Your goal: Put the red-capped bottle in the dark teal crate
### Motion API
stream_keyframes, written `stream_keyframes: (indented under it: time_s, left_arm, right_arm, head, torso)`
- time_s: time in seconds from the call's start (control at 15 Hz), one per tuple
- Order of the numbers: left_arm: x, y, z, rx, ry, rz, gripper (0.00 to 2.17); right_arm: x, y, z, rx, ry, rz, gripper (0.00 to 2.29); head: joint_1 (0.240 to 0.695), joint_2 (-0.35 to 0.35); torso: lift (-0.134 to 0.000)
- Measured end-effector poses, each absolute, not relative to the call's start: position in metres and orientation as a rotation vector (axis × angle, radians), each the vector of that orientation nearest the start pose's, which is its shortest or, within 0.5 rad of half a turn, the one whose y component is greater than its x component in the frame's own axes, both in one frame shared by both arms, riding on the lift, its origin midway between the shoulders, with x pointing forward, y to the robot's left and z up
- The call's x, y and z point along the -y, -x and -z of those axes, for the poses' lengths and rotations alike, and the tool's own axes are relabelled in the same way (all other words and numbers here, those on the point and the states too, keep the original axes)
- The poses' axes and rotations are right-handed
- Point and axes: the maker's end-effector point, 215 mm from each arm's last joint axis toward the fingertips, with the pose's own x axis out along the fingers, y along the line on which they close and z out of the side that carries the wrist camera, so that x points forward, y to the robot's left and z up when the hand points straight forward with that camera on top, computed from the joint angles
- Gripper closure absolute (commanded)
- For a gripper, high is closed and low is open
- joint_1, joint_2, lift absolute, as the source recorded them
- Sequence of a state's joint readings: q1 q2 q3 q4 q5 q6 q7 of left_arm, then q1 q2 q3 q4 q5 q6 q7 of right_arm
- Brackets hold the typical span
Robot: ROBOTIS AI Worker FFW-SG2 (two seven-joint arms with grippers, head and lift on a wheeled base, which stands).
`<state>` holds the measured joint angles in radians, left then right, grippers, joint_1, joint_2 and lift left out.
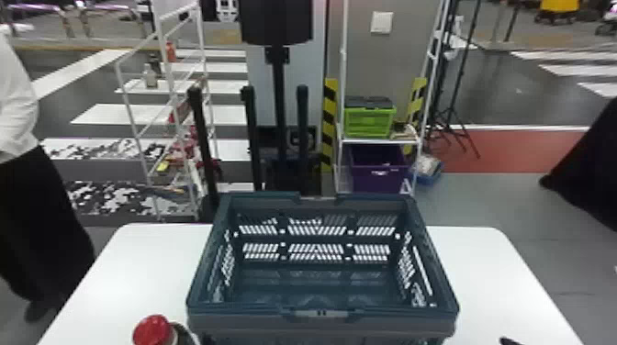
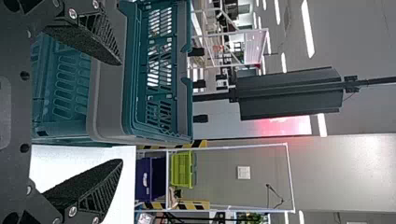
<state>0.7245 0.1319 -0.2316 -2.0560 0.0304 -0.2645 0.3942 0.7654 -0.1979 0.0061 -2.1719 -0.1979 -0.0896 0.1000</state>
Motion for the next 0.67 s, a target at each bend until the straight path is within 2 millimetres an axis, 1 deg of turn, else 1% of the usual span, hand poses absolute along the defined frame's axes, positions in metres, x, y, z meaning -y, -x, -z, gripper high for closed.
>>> stream_keyframes:
  time_s: [0.67]
  left_arm:
    - [-0.1999,-0.3558,0.3514,-0.008,0.088,-0.142,2.09]
  right_arm:
    - [0.2080,-0.3638,0.3482,-0.084,-0.058,-0.210,0.15]
  head:
    - [0.499,0.000]
  torso:
    - [0.000]
